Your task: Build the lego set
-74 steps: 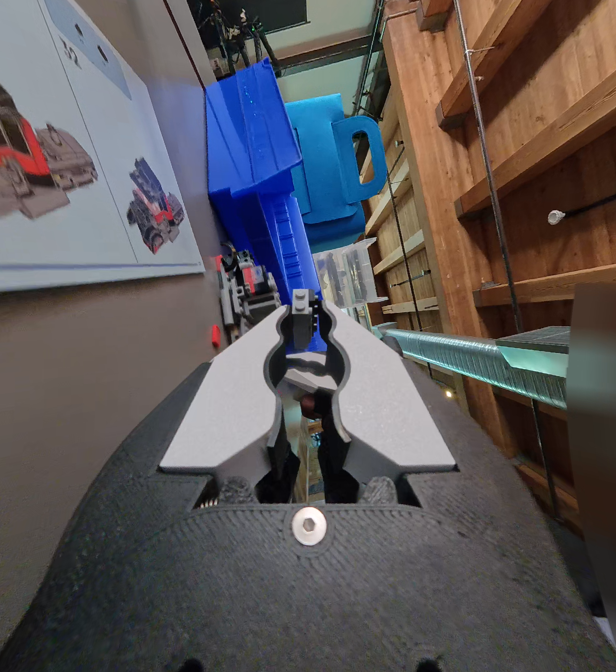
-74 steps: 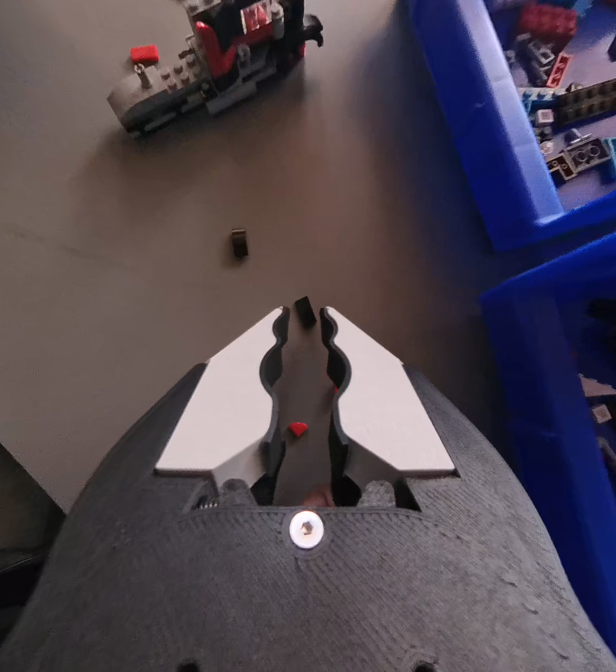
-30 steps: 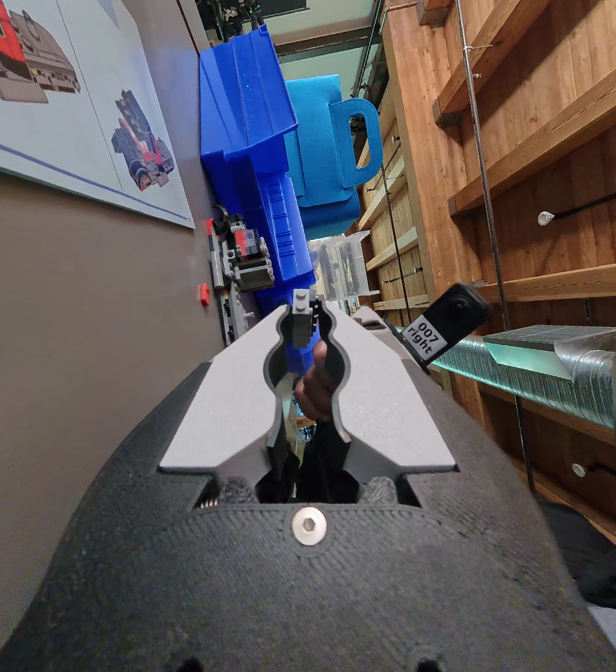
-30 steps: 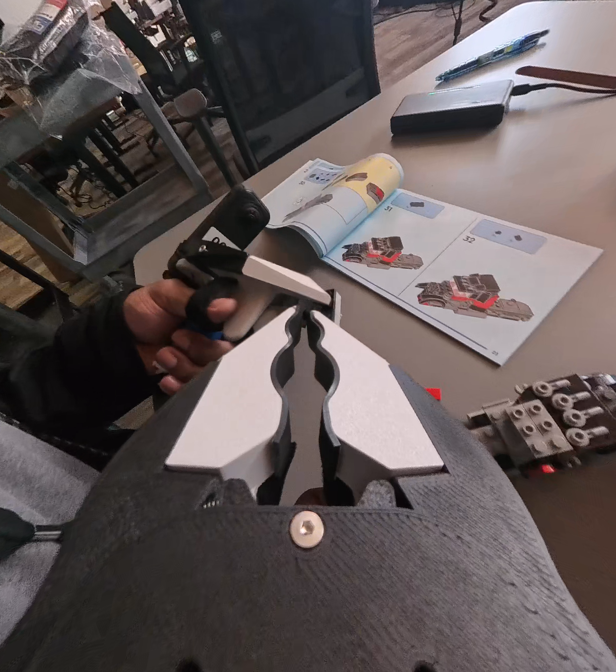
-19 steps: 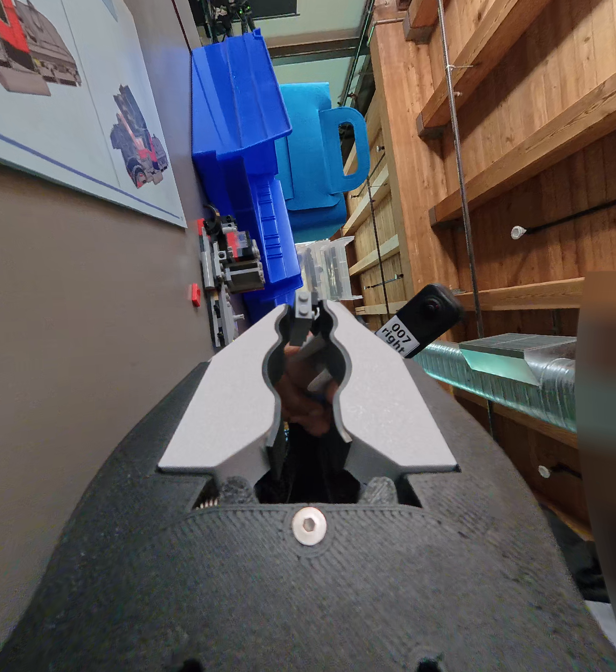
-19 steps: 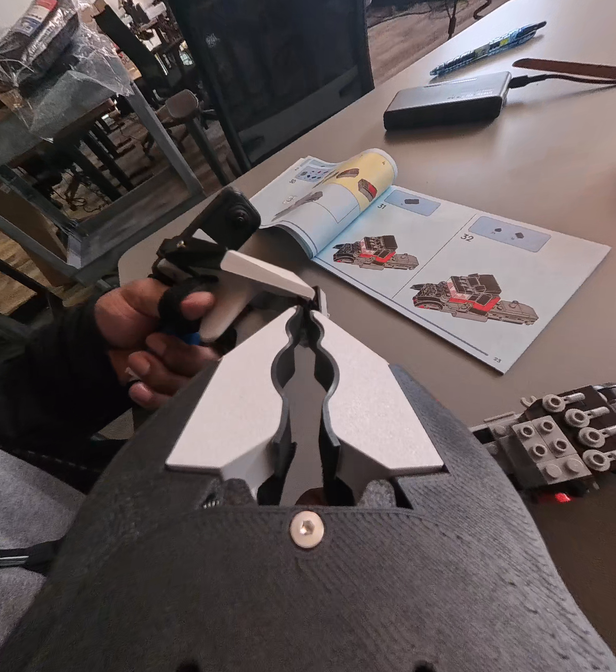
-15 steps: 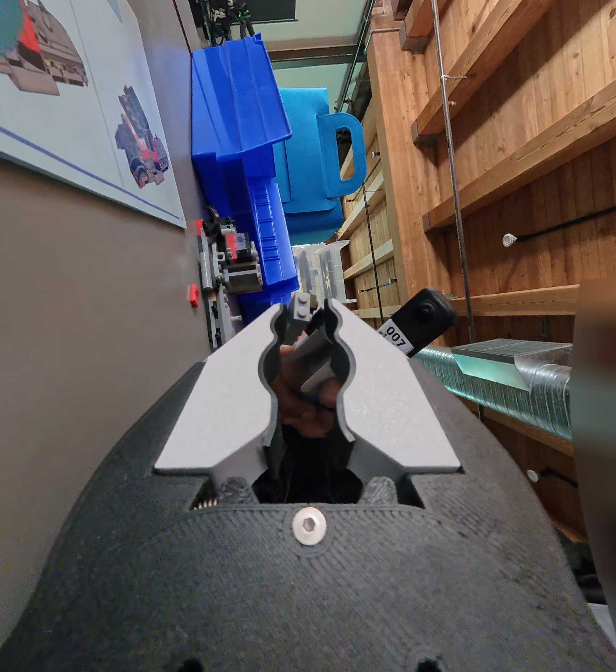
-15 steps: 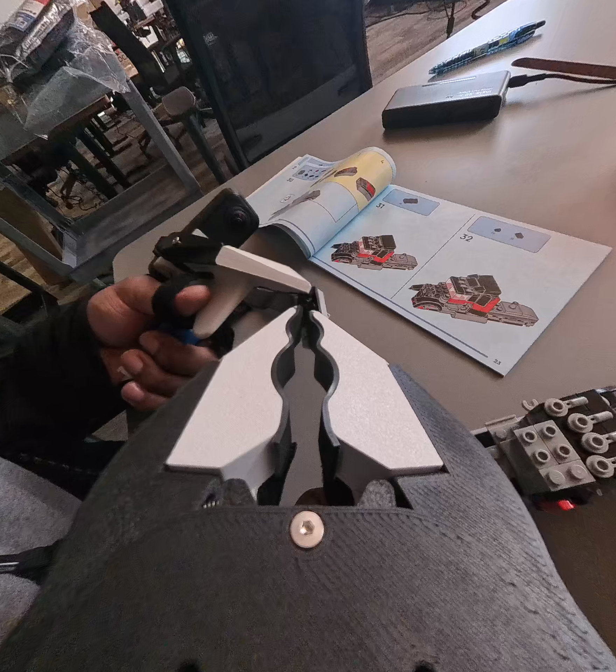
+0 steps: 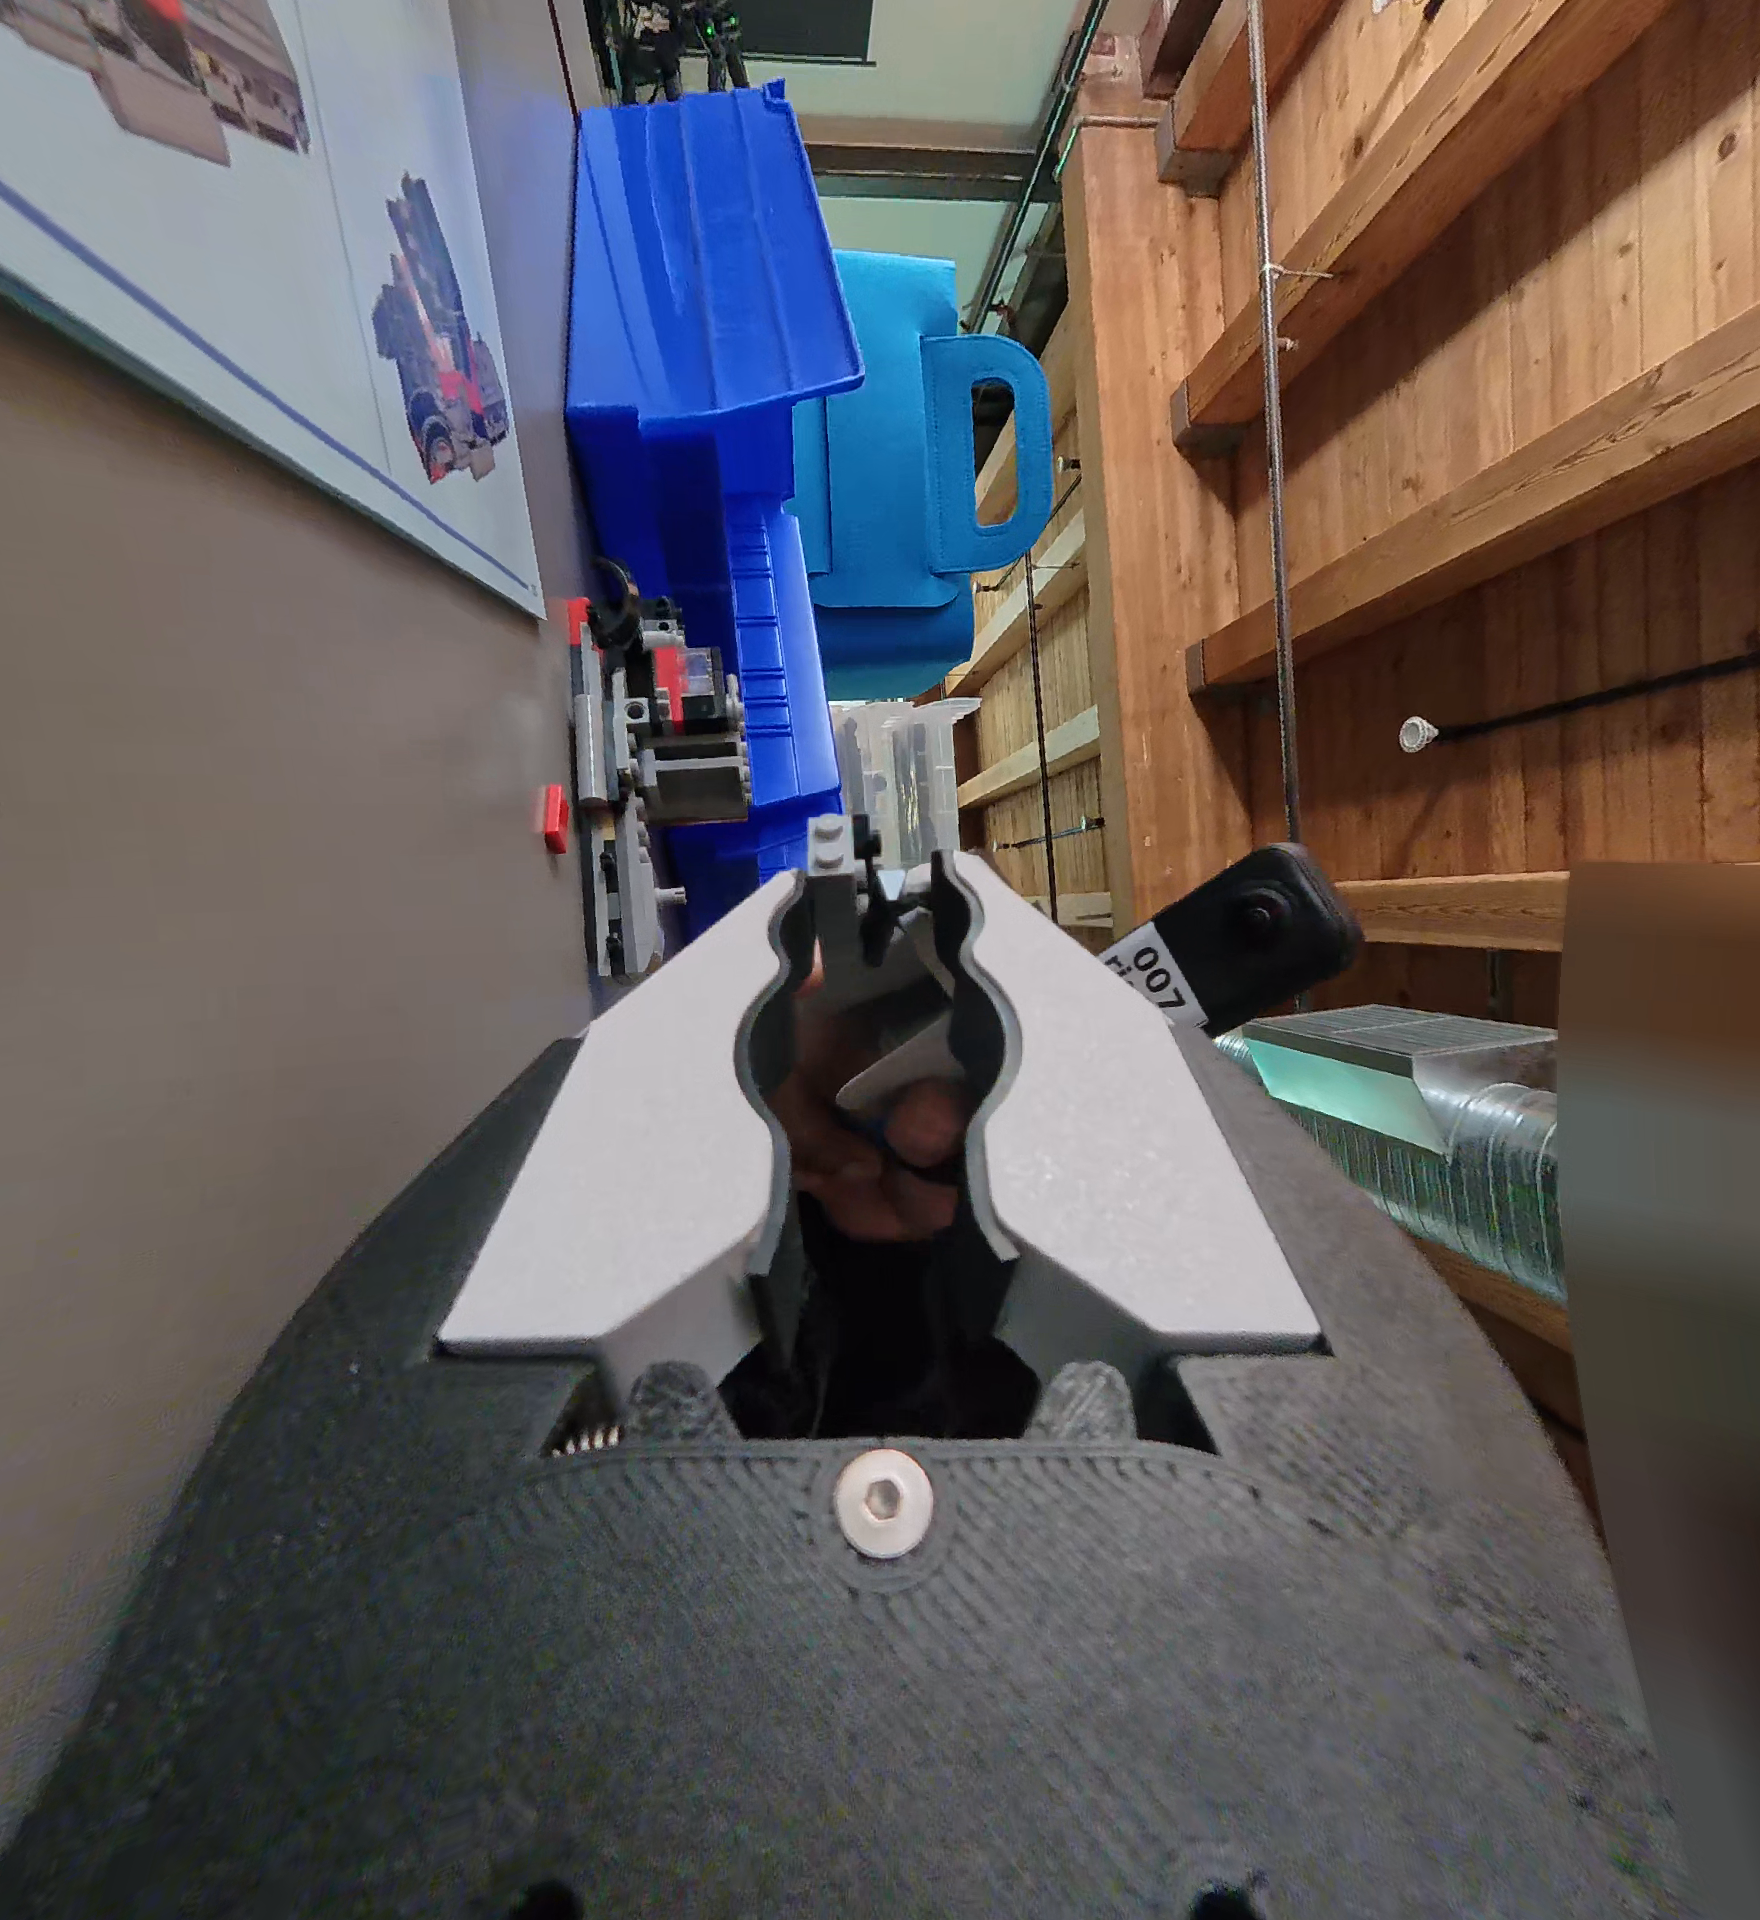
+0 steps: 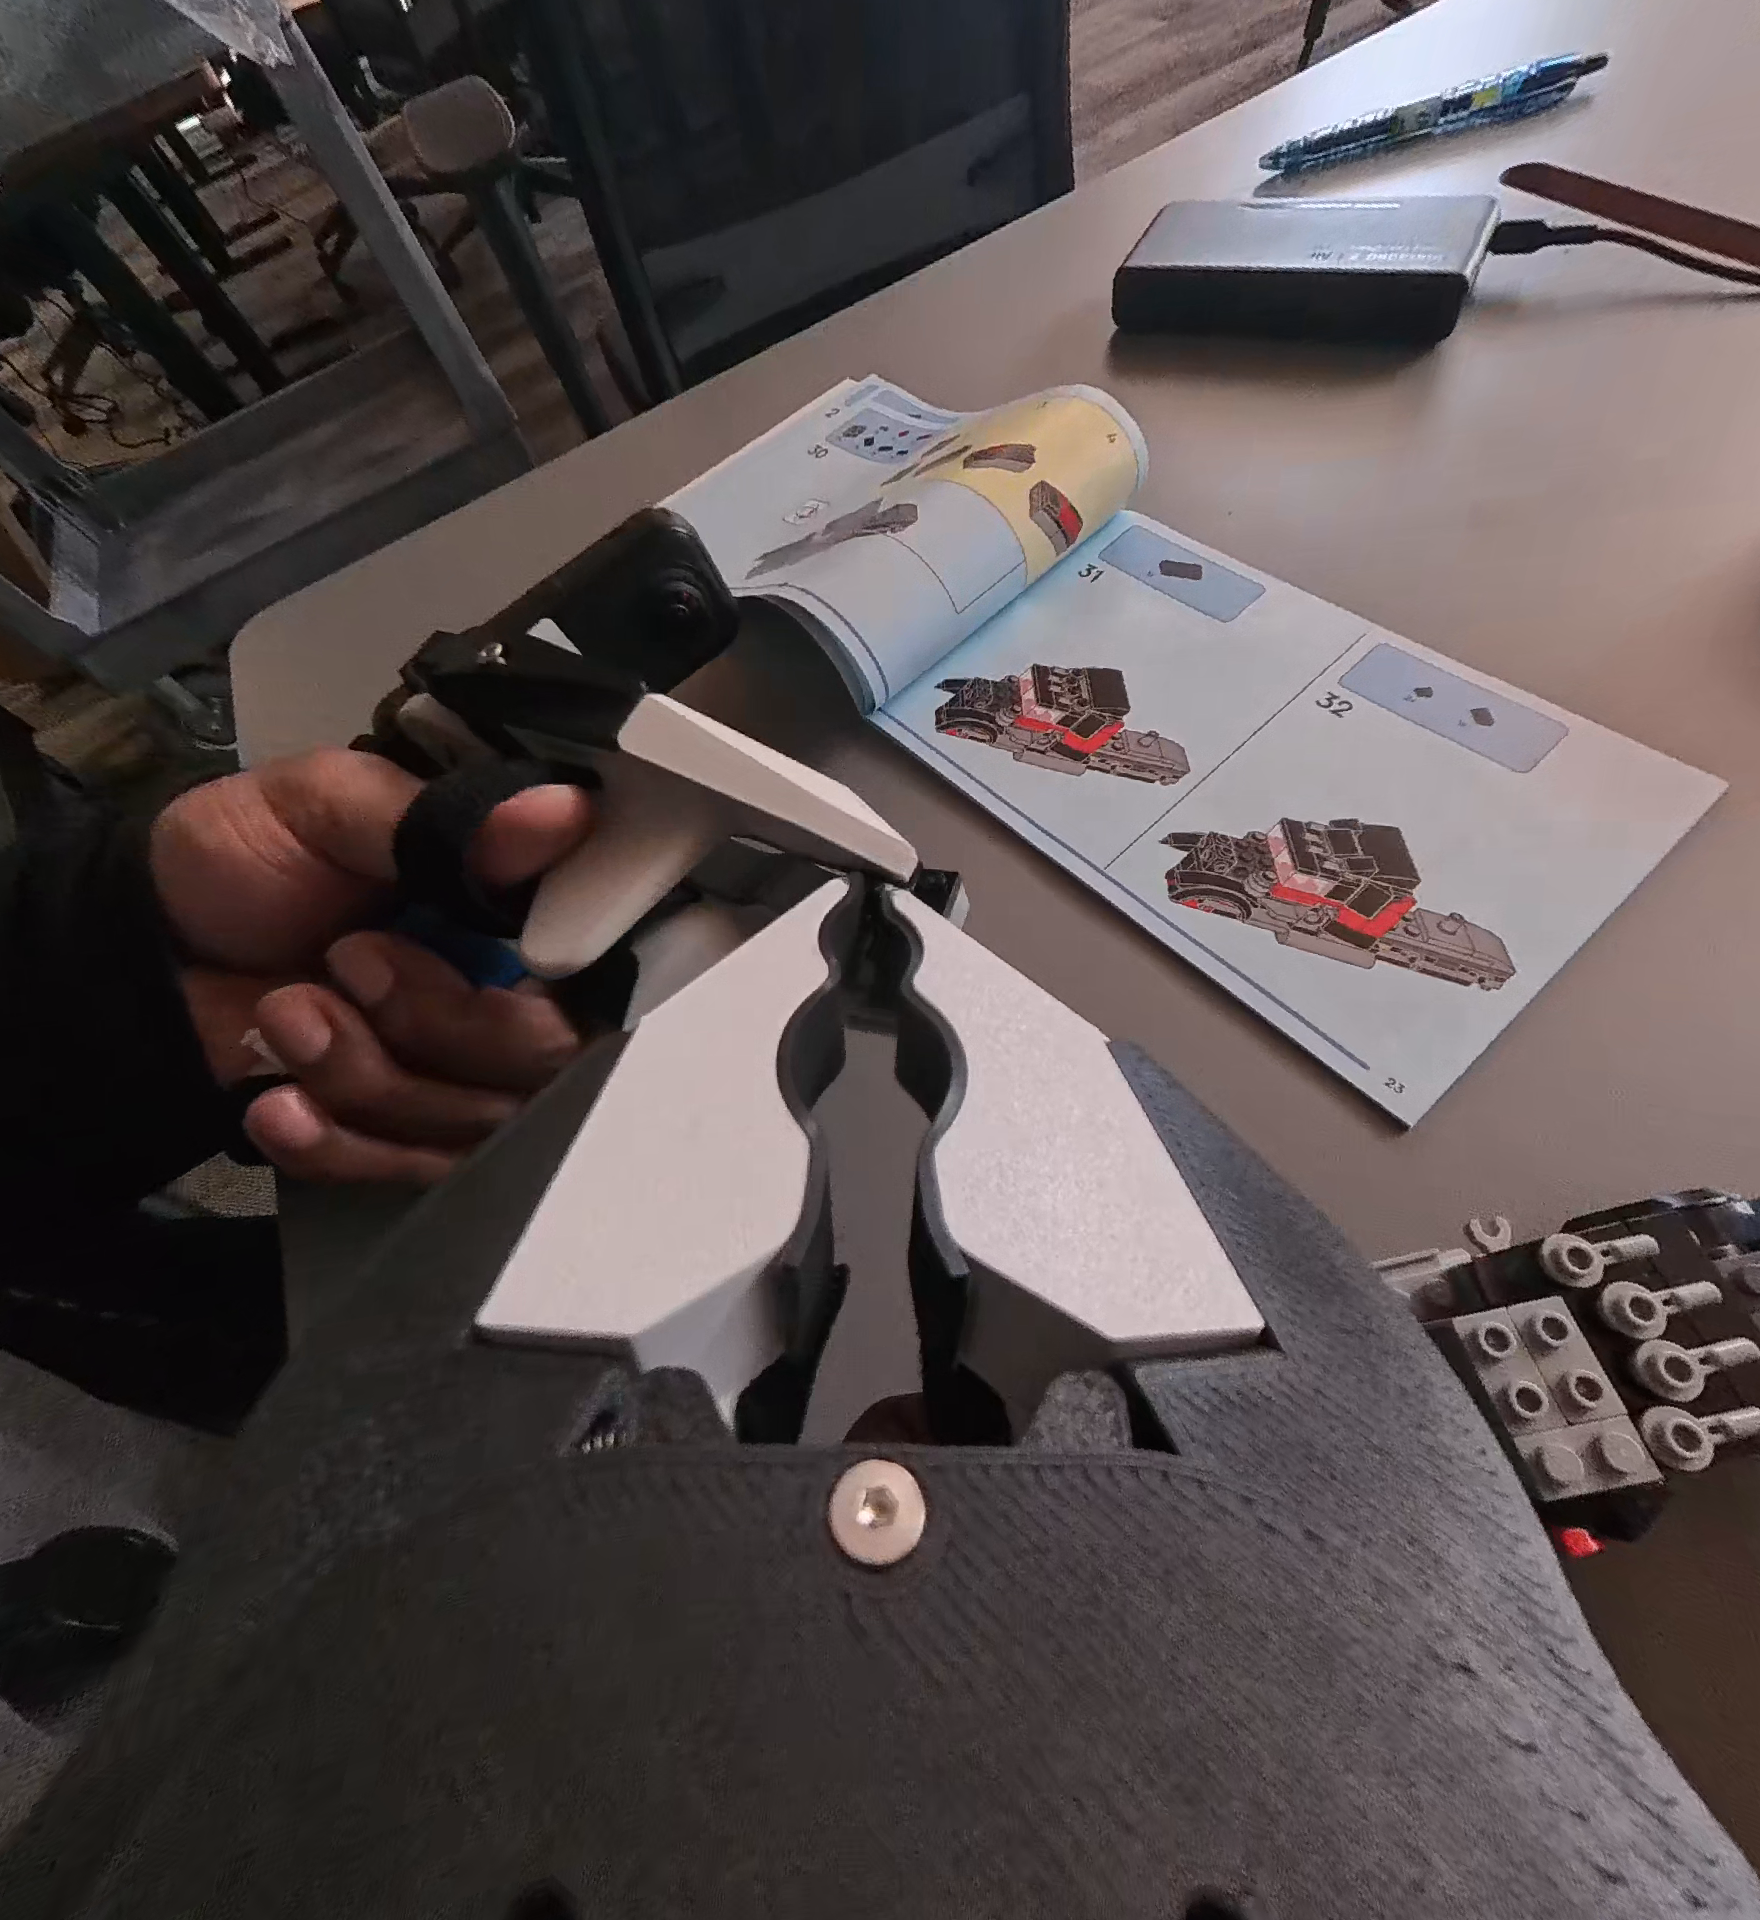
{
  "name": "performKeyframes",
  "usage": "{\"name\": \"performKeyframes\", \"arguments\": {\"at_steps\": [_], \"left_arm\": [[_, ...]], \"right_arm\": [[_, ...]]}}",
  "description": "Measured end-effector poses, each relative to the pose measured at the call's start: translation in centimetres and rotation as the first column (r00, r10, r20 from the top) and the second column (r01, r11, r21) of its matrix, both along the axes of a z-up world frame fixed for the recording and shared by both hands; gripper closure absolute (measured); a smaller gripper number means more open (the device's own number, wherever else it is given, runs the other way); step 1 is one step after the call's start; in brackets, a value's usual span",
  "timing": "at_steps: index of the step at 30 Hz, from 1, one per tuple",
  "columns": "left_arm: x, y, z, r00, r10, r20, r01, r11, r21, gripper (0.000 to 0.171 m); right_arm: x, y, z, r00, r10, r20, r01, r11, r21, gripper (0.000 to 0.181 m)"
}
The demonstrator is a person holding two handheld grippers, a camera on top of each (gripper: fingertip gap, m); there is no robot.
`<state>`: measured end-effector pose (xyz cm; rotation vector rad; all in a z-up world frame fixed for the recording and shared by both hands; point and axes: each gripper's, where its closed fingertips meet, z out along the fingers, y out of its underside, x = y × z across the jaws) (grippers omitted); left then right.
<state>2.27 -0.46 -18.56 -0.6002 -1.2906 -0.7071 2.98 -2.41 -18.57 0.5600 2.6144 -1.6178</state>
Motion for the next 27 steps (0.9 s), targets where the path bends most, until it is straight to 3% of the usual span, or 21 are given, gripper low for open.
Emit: {"name": "performKeyframes", "arguments": {"at_steps": [27], "left_arm": [[-0.6,-0.7,-0.7,0.998,0.056,0.021,-0.055,0.998,-0.043,0.15]], "right_arm": [[-0.8,1.0,-0.7,0.988,-0.149,-0.049,0.146,0.988,-0.047,0.181]]}}
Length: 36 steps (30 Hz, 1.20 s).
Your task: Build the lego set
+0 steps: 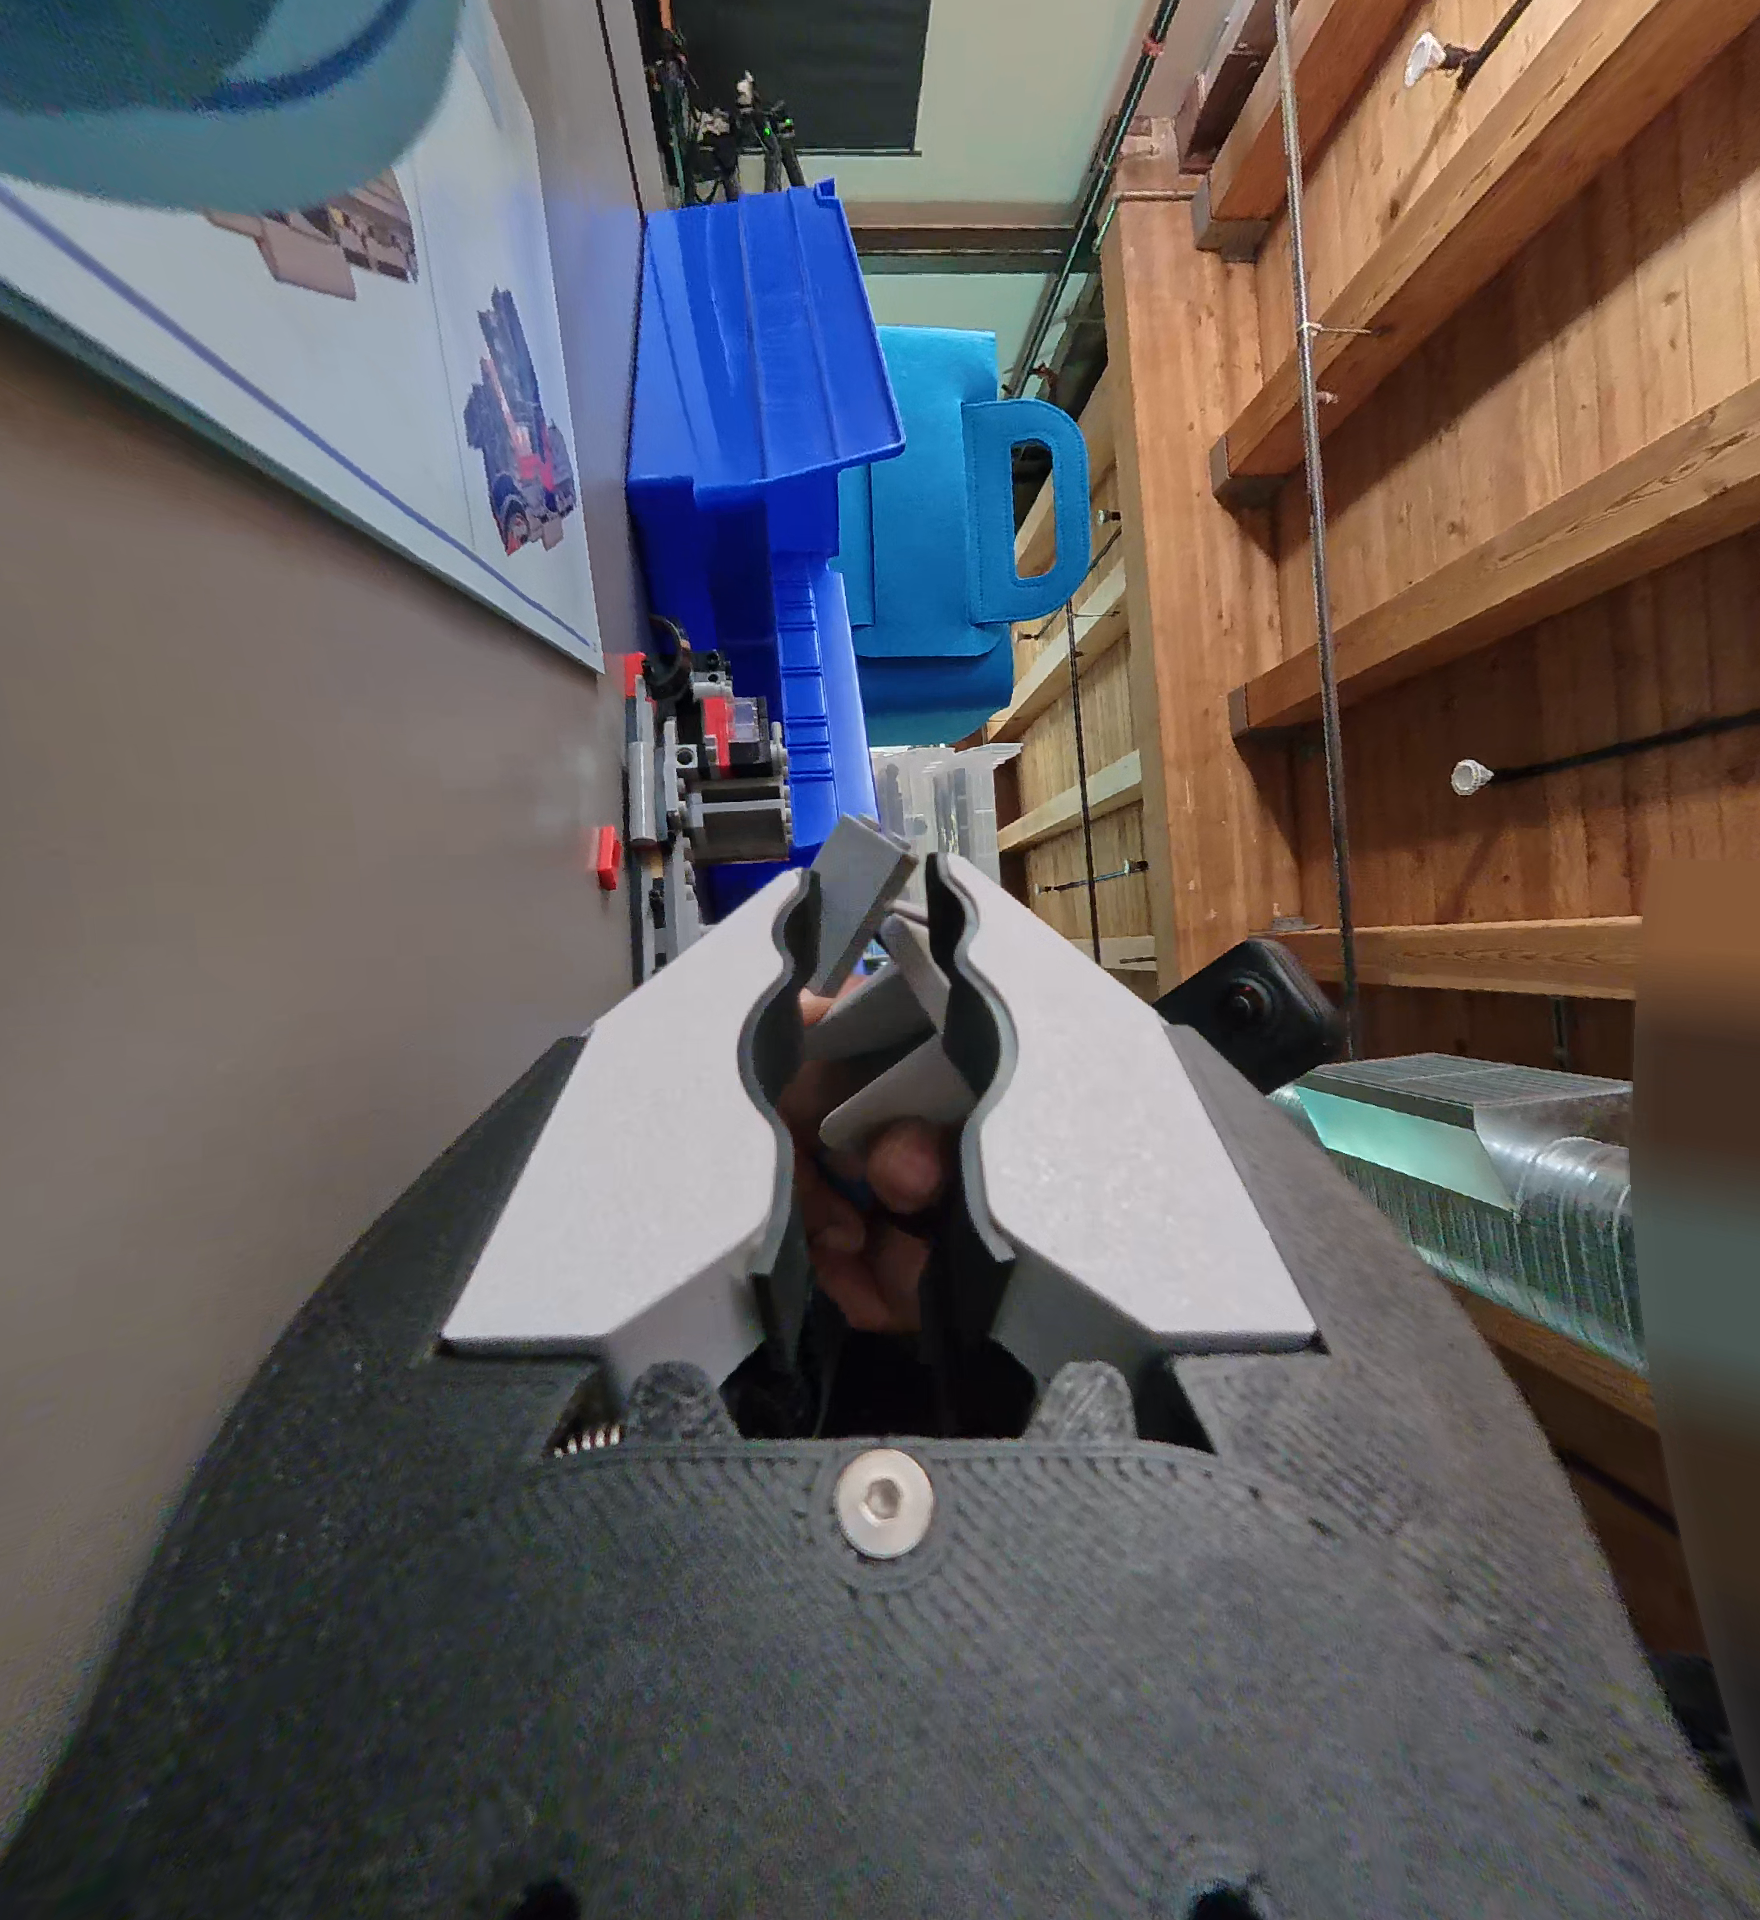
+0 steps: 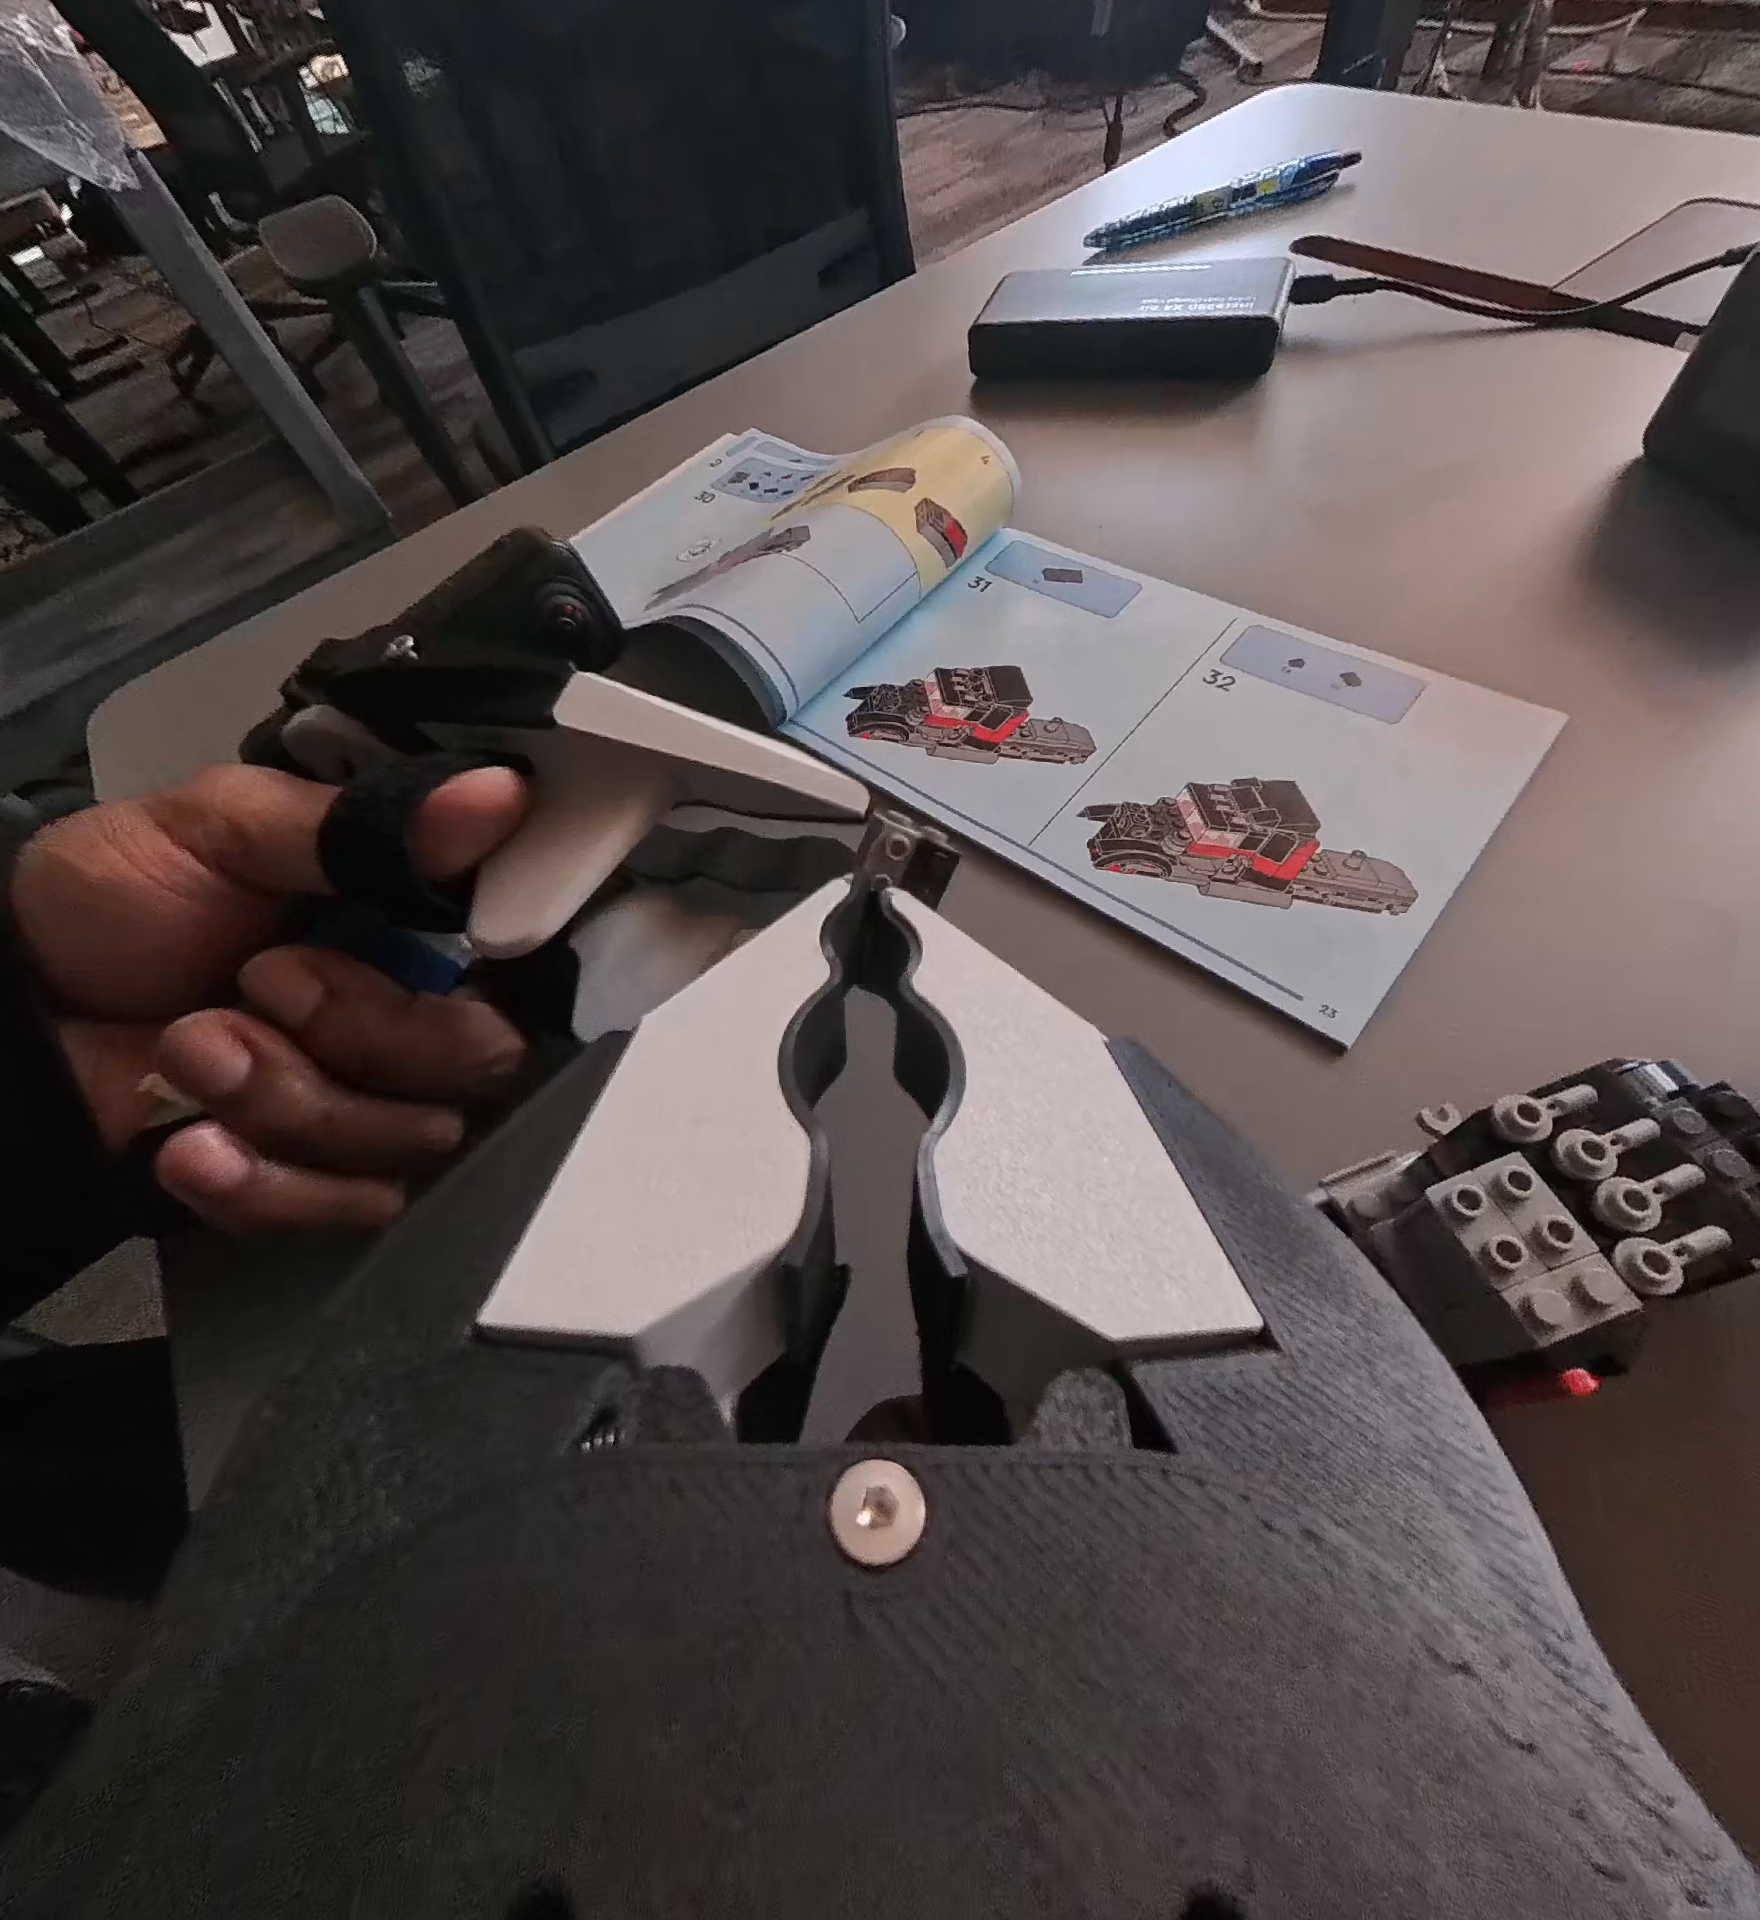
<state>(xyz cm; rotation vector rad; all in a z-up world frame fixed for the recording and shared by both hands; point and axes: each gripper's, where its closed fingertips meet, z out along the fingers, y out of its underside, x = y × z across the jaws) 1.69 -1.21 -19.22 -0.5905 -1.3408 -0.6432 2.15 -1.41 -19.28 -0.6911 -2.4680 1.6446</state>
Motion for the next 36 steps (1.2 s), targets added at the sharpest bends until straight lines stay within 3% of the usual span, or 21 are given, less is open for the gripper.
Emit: {"name": "performKeyframes", "arguments": {"at_steps": [9,25,36], "left_arm": [[-0.2,0.3,-0.8,1.0,0.013,0.012,-0.012,0.995,-0.096,0.15],[0.2,1.0,-0.7,0.999,-0.034,-0.003,0.033,0.993,-0.111,0.155],[-0.3,-1.2,-0.1,0.999,0.034,-0.023,-0.036,0.995,-0.096,0.155]], "right_arm": [[0.4,0.4,-1.7,0.999,-0.031,0.02,0.03,0.998,0.053,0.181],[0.5,1.1,-3.3,0.997,-0.062,0.034,0.057,0.99,0.126,0.181],[0.3,2.1,-3.5,0.995,-0.089,0.05,0.082,0.988,0.134,0.179]]}}
